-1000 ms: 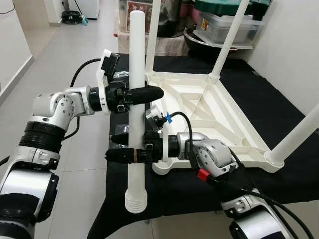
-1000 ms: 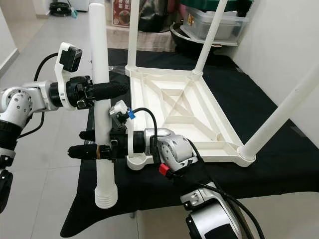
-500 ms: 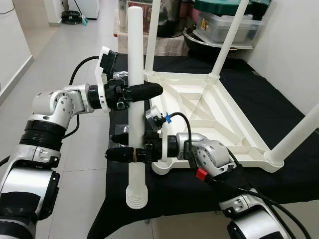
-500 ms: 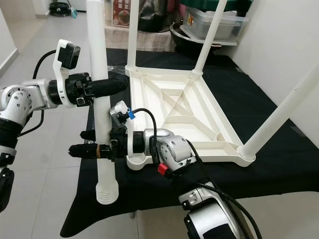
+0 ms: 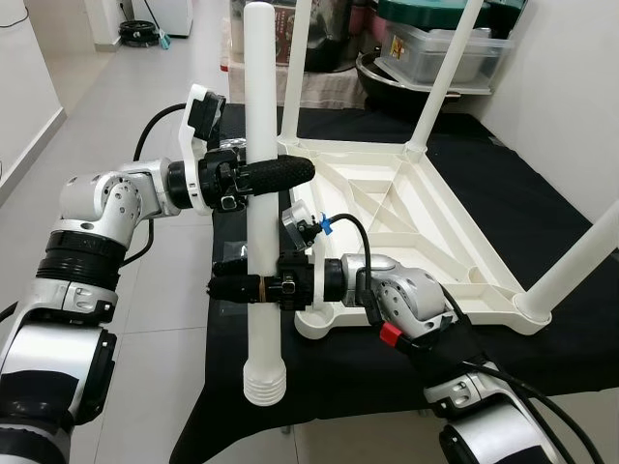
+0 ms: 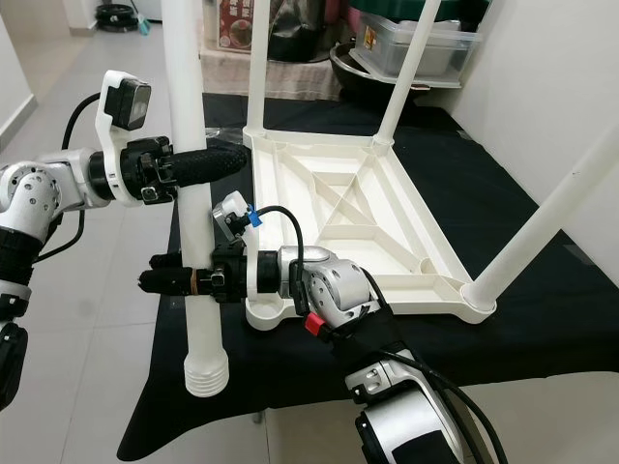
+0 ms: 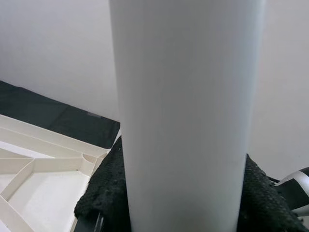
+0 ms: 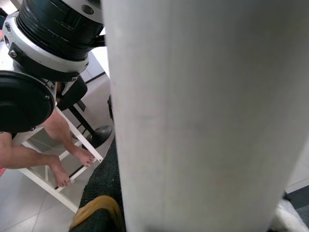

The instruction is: Building children table

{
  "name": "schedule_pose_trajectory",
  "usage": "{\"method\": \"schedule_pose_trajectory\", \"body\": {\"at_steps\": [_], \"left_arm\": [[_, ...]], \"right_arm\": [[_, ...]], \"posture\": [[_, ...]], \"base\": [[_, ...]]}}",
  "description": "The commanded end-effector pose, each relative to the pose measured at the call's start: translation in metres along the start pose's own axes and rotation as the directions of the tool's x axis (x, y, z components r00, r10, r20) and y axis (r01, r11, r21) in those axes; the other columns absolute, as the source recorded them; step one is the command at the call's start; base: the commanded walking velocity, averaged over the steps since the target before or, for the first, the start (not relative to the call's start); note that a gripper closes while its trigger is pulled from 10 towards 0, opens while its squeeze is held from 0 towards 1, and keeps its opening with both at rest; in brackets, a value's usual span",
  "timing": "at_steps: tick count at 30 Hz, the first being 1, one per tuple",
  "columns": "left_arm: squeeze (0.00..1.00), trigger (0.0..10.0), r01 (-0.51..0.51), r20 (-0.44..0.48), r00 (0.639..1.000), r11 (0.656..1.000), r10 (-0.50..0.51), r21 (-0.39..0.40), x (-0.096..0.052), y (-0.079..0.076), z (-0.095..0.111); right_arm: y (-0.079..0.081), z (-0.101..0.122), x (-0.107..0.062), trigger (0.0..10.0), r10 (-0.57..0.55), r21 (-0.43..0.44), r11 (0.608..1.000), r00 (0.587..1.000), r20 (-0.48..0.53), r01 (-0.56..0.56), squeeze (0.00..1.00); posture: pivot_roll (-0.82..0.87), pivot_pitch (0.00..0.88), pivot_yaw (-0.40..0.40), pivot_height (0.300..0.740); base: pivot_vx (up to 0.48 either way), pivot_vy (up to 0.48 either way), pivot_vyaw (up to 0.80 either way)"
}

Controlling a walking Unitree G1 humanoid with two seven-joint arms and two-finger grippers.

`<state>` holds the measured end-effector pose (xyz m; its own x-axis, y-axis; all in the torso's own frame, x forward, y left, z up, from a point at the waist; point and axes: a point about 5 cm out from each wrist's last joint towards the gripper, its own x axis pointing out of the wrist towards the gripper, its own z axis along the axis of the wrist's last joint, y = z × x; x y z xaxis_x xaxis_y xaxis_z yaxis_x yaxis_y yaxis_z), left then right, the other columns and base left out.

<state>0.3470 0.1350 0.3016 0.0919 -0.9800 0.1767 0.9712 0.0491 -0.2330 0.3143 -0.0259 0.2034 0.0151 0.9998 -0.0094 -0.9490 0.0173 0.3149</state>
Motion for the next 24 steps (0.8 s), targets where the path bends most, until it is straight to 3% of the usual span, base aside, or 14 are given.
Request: {"method": "schedule_pose_trajectory", "body": {"at_steps": [1, 8, 9, 16, 21, 22, 24], "left_arm": [[0.0, 10.0, 0.023, 0.008, 1.0, 1.0, -0.023, 0.003, 0.008, -0.001, 0.001], [0.0, 10.0, 0.027, -0.013, 1.0, 0.998, -0.028, -0.057, 0.008, -0.001, 0.0], [1.0, 10.0, 0.032, -0.007, 0.999, 0.997, -0.032, -0.075, 0.008, -0.002, 0.0], [1.0, 10.0, 0.076, -0.019, 0.997, 0.995, -0.077, -0.072, 0.006, -0.007, -0.001], [1.0, 10.0, 0.049, -0.028, 0.998, 0.998, -0.05, -0.037, 0.003, -0.007, -0.003], [0.0, 10.0, 0.039, -0.03, 0.999, 0.999, -0.04, -0.021, 0.002, -0.006, -0.003], [0.0, 10.0, 0.022, -0.007, 1.0, 0.999, -0.022, -0.023, -0.006, -0.008, -0.001]], "right_arm": [[0.008, 0.006, 0.008, 0.0, 0.062, -0.025, 0.998, 0.998, 0.008, -0.062, 0.0], [0.009, 0.006, 0.009, 0.0, 0.068, -0.025, 0.997, 0.998, 0.012, -0.068, 0.0], [0.009, 0.005, 0.009, 0.0, 0.069, -0.026, 0.997, 0.998, 0.012, -0.069, 0.0], [0.007, 0.006, 0.005, 0.0, 0.058, -0.027, 0.998, 0.998, 0.02, -0.058, 0.0], [0.003, 0.006, -0.001, 0.0, 0.033, -0.031, 0.999, 0.999, 0.021, -0.032, 0.0], [0.002, 0.006, -0.003, 0.0, 0.025, -0.033, 0.999, 0.999, 0.02, -0.025, 0.0], [-0.003, 0.006, -0.015, 0.0, -0.015, -0.036, 0.999, 1.0, 0.021, 0.016, 0.0]], "posture": [[0.07, 0.055, -0.103, 0.74], [0.07, 0.045, -0.104, 0.74], [0.07, 0.041, -0.101, 0.74], [0.08, 0.026, -0.097, 0.74], [0.08, 0.017, -0.094, 0.74], [0.08, 0.017, -0.094, 0.74], [0.08, 0.007, -0.092, 0.74]], "base": [[0.0, 0.0, 0.0], [0.0, 0.0, 0.0], [0.0, 0.0, 0.0], [0.0, 0.0, 0.0], [0.0, 0.0, 0.0], [0.0, 0.0, 0.0], [0.0, 0.0, 0.0]]}}
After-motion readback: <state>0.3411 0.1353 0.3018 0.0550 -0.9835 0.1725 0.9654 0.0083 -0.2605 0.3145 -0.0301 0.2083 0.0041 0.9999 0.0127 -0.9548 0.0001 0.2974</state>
